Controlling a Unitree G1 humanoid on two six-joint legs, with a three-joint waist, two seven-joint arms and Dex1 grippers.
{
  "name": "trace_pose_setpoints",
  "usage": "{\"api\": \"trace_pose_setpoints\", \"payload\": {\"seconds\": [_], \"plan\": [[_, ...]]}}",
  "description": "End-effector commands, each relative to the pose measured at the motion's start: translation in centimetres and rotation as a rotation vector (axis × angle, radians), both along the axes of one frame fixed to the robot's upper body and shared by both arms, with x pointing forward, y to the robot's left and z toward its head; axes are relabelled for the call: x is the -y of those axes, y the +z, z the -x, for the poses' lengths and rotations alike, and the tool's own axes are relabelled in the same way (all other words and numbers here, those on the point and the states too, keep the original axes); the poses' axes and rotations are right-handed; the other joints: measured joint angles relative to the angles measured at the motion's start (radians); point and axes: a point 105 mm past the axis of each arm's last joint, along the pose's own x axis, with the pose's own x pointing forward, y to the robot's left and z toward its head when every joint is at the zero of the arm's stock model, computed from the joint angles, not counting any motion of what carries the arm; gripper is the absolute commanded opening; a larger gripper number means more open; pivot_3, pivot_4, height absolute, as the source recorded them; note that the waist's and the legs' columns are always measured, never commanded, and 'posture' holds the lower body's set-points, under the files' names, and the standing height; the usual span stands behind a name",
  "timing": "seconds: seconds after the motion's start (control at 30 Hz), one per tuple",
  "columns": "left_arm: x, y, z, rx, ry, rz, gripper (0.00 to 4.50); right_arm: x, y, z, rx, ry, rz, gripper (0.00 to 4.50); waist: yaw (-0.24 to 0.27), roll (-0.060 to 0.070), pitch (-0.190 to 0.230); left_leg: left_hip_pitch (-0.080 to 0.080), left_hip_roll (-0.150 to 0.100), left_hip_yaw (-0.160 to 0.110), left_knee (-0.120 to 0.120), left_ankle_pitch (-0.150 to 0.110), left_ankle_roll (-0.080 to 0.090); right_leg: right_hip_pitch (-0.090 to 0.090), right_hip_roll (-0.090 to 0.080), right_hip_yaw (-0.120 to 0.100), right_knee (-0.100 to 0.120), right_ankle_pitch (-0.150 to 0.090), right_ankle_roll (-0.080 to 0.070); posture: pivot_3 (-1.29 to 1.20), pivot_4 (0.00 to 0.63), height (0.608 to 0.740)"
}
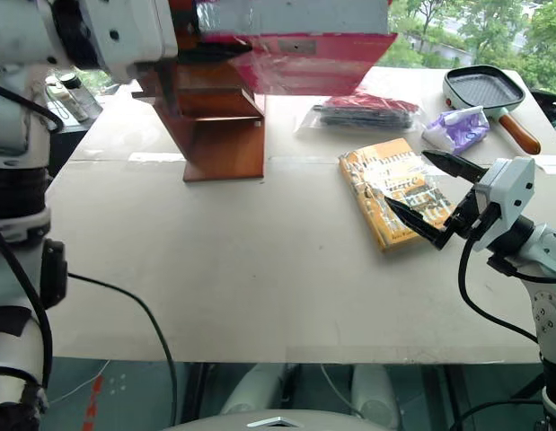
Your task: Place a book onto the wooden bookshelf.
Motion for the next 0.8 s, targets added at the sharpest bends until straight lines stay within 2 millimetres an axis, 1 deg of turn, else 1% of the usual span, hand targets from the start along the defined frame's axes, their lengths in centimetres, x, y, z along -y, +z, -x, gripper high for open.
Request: {"api": "trace_pose_setpoints", "payload": {"seconds": [0.03, 0.1, 0.27, 0.37, 0.43, 0.5, 0.6, 0.67, 0.73, 0.77, 0.8], "plan": [[-1.1, 2.5, 0.7, 0.026, 0.074, -0.059, 0.01, 1.0, 2.5, 0.8, 0.103, 0.004, -0.024, 4.5, 0.0, 0.0, 0.001, 0.0, 0.0, 0.0, 0.0, 0.0, 0.0, 0.0, 0.0, 0.0, 0.0, 0.0, 0.0, 0.0, 0.15, 0.74], [-2.1, 2.9, 0.2, 0.018, 0.151, -0.105, 0.01, 1.2, 3.0, 0.7, 0.118, 0.008, -0.026, 4.5, -0.001, 0.0, 0.001, 0.0, 0.0, 0.0, 0.0, 0.0, 0.0, 0.0, 0.0, 0.0, 0.0, 0.0, 0.0, 0.0, 0.15, 0.74], [-5.8, 4.2, -1.5, 0.053, 0.419, -0.22, 0.01, 2.1, 4.6, 0.2, 0.176, 0.007, -0.048, 4.5, -0.018, 0.0, 0.003, 0.001, 0.0, 0.0, 0.001, 0.0, 0.0, 0.0, 0.001, 0.0, 0.002, 0.0, 0.0, 0.0, 0.15, 0.74], [-7.0, 5.6, -2.4, 0.112, 0.548, -0.244, 0.01, 2.4, 4.6, -0.4, 0.184, 0.01, -0.051, 4.5, -0.02, -0.002, 0.007, 0.001, 0.0, 0.001, 0.001, 0.0, 0.0, 0.0, 0.002, 0.0, 0.002, 0.0, 0.0, 0.0, 0.15, 0.74], [-8.1, 5.8, -2.9, 0.131, 0.664, -0.312, 0.01, 2.4, 4.4, -0.8, 0.187, 0.014, -0.05, 4.5, -0.02, -0.002, 0.007, 0.0, 0.0, 0.001, 0.001, 0.0, 0.0, 0.0, 0.002, 0.0, 0.002, 0.0, 0.0, 0.0, 0.15, 0.74], [-8.6, 5.3, -3.1, 0.103, 0.738, -0.356, 0.01, 2.5, 4.4, -1.0, 0.195, 0.02, -0.05, 4.5, -0.025, -0.002, 0.008, 0.0, 0.0, 0.001, 0.001, 0.0, 0.0, 0.0, 0.002, 0.0, 0.001, 0.0, 0.0, 0.0, 0.15, 0.74], [-7.9, 3.2, -3.0, -0.052, 0.764, -0.356, 0.01, 2.7, 4.5, -1.2, 0.205, 0.027, -0.052, 4.5, -0.047, -0.002, 0.008, 0.0, 0.0, 0.002, 0.0, 0.0, 0.0, -0.002, 0.002, 0.002, 0.002, 0.0, 0.0, 0.0, 0.15, 0.74], [-8.2, 1.9, -3.5, -0.095, 0.822, -0.392, 0.01, 2.9, 4.8, -1.2, 0.214, 0.032, -0.048, 4.5, -0.055, -0.001, 0.008, 0.001, 0.0, 0.003, 0.0, 0.0, 0.0, -0.002, 0.002, 0.003, 0.003, 0.0, 0.0, 0.0, 0.15, 0.74], [-8.4, 1.2, -4.2, -0.08, 0.864, -0.426, 0.01, 3.1, 4.9, -1.2, 0.218, 0.033, -0.043, 4.5, -0.059, 0.001, 0.007, 0.002, 0.001, 0.003, 0.0, 0.0, 0.0, -0.002, 0.003, 0.004, 0.004, 0.0, 0.0, 0.0, 0.15, 0.74], [-7.8, 0.6, -4.4, -0.106, 0.855, -0.419, 0.01, 3.3, 4.9, -1.1, 0.219, 0.029, -0.037, 4.5, -0.06, 0.001, 0.007, 0.004, 0.001, 0.003, 0.0, 0.0, 0.0, -0.001, 0.003, 0.004, 0.005, 0.0, 0.0, 0.0, 0.15, 0.74], [-6.8, 0.2, -4.7, -0.116, 0.827, -0.377, 0.01, 3.5, 5.0, -1.0, 0.221, 0.026, -0.035, 4.5, -0.06, 0.002, 0.007, 0.005, 0.001, 0.004, 0.0, 0.0, 0.0, 0.0, 0.003, 0.005, 0.006, 0.0, 0.0, 0.0, 0.15, 0.74]]}}
